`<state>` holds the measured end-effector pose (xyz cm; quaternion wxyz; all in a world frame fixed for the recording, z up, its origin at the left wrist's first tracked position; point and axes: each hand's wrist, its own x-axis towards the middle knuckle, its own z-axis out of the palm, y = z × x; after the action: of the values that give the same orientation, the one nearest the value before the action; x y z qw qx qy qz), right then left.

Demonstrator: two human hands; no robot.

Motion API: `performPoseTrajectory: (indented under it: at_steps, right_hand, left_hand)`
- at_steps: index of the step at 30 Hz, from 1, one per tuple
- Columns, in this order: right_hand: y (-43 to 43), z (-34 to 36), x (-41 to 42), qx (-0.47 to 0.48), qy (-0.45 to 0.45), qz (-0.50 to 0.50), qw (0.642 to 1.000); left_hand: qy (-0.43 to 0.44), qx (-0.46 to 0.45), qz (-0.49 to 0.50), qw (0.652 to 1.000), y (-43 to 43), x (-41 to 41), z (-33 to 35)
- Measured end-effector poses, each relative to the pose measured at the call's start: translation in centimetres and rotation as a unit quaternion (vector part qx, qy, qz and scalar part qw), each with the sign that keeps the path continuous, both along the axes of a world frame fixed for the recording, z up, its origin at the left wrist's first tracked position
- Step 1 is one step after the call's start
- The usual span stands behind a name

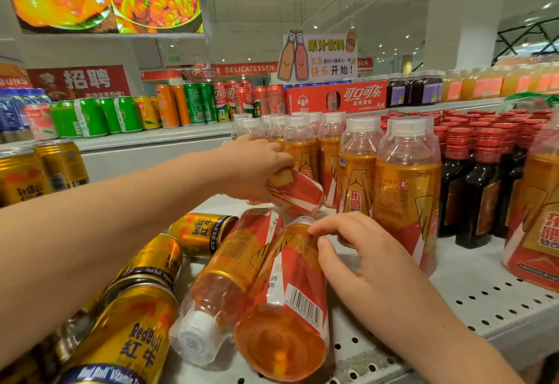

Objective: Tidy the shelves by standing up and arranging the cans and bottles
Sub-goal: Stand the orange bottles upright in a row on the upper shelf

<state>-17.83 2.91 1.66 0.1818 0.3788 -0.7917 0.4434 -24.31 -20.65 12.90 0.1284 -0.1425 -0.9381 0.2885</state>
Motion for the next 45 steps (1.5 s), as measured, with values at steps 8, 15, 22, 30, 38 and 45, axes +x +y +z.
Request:
performPoseTrajectory:
  at_steps: [8, 15, 22, 30, 38, 45]
  right_hand:
    - [-0.3, 0.6, -0.3, 0.024, -0.002, -0.008, 1.0]
    - [-5.8, 5.7, -4.7, 0.124, 0.02, -0.124, 0.984]
    - [-8.4, 6.1, -7.8, 0.249, -0.046, -0.158, 0.954]
    - [-8.3, 5.2, -9.0, 0.172, -0.069, -0.097, 0.978]
    - [-8.5, 3.9, -9.9, 0.093, -0.162, -0.065, 0.98]
    - [-8.6, 3.6, -10.6, 0.075, -0.227, -0.063, 0.969]
  left_hand:
    - [0.052, -0.062, -0.063, 0.995, -0.7, 0.8, -1.1]
    - [0.031, -0.016, -0.063, 0.997, -0.9, 0.5, -0.8]
    - [0.009, 0.11, -0.055, 0.992, -1.2, 0.3, -0.7]
    - [0.058, 0.071, -0.053, 0.994, -4.1, 2.0, 1.2]
    - [-0.125, 0.488, 0.131, 0.854, -6.3, 2.5, 0.7]
    - [-0.16, 0.467, 0.141, 0.858, -5.1, 1.6, -0.7]
